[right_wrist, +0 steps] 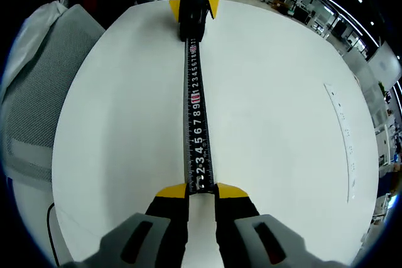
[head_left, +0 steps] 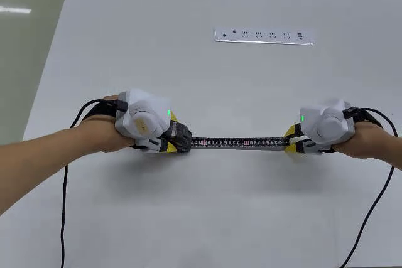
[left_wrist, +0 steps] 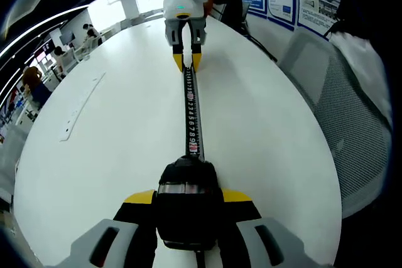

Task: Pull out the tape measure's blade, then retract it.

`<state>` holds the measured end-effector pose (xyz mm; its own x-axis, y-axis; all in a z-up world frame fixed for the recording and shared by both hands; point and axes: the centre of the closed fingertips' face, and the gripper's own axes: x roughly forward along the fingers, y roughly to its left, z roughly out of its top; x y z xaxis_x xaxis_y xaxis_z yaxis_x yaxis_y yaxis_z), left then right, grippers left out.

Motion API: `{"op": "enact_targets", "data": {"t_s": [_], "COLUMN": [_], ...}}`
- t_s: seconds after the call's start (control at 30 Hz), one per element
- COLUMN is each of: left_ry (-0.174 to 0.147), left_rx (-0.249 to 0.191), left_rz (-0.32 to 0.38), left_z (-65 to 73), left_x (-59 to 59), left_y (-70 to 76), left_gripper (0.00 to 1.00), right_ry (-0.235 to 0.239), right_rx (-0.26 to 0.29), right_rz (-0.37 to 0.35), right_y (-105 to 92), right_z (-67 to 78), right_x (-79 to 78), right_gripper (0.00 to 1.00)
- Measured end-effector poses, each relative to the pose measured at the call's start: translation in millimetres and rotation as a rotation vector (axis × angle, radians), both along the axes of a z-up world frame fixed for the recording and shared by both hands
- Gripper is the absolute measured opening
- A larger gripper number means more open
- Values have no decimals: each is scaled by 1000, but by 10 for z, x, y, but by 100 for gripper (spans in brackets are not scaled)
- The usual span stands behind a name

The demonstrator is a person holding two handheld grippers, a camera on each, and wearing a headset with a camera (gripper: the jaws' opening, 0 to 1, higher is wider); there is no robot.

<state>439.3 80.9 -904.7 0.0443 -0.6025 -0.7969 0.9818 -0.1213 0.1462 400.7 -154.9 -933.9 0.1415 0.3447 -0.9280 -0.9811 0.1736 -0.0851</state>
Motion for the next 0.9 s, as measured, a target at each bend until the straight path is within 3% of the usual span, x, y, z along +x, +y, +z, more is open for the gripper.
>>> {"op": "enact_targets", "data": {"t_s": [0.5, 0.9], "left_ry": [-45, -50], "left_rx": [-14, -38], "left_rz": [3, 78], "left_z": [11, 126], "left_x": [13, 62], "left_y": [5, 65], "left_gripper": [36, 39], "right_ry": [-25, -40], "right_rx": [-27, 5], "right_rz": [-31, -147], "right_y": [-35, -70], "right_z": [5, -21], "right_x": [47, 38], "right_gripper": [21, 24]}}
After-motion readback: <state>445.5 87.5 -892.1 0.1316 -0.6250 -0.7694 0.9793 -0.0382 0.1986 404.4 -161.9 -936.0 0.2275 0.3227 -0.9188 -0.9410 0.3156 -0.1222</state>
